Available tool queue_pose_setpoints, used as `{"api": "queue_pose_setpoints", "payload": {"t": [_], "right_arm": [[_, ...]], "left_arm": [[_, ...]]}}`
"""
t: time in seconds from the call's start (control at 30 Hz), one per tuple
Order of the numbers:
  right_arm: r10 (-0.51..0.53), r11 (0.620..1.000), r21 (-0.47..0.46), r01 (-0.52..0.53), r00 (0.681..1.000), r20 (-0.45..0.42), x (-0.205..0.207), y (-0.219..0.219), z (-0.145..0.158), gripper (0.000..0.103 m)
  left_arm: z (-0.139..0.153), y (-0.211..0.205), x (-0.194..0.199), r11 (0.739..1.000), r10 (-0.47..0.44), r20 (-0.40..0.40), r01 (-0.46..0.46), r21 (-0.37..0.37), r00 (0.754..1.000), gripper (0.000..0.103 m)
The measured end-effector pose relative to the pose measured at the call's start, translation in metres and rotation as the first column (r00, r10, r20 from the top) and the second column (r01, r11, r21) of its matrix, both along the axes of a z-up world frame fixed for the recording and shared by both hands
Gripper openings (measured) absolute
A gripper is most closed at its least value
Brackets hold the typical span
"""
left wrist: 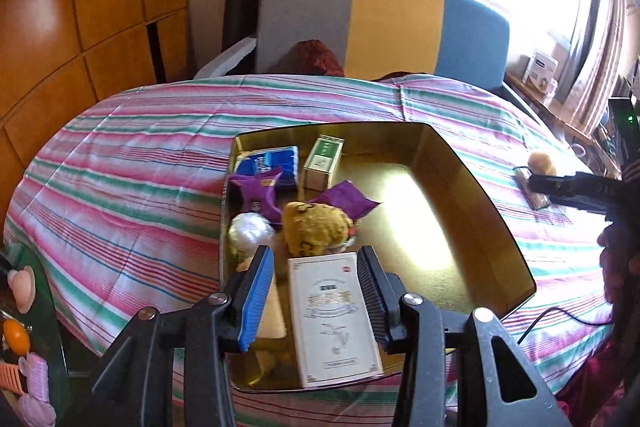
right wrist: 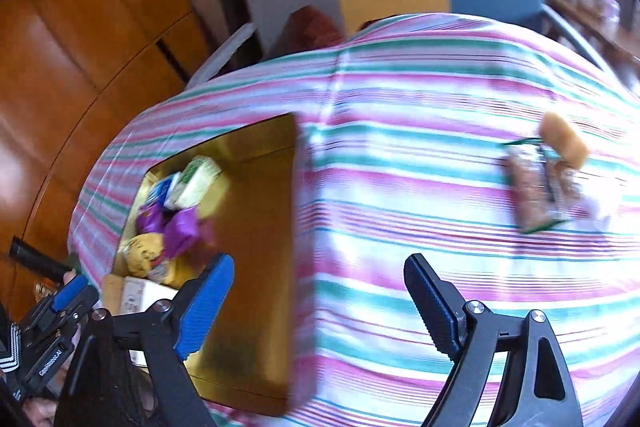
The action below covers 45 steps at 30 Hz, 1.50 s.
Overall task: Organize objects
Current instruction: 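Move both grippers back toward the remaining items on the cloth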
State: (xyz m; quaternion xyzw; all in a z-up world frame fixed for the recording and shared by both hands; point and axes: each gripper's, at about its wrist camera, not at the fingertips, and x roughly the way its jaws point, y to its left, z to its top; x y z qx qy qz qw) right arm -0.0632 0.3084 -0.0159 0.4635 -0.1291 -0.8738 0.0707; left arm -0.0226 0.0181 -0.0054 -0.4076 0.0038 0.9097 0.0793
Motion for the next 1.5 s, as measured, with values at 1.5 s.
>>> {"api": "queue_pose_setpoints", "payload": {"t": [1.5], "right_arm": [[-0.701,0.68,-0.219,0.699,0.708,0.085,0.06,0.281,-0.027,0.092]], "left_arm": [[-0.016,0.266,-0.056,0.883,-0.47,0.204,0.463,0.081,0.859,0.044]]}}
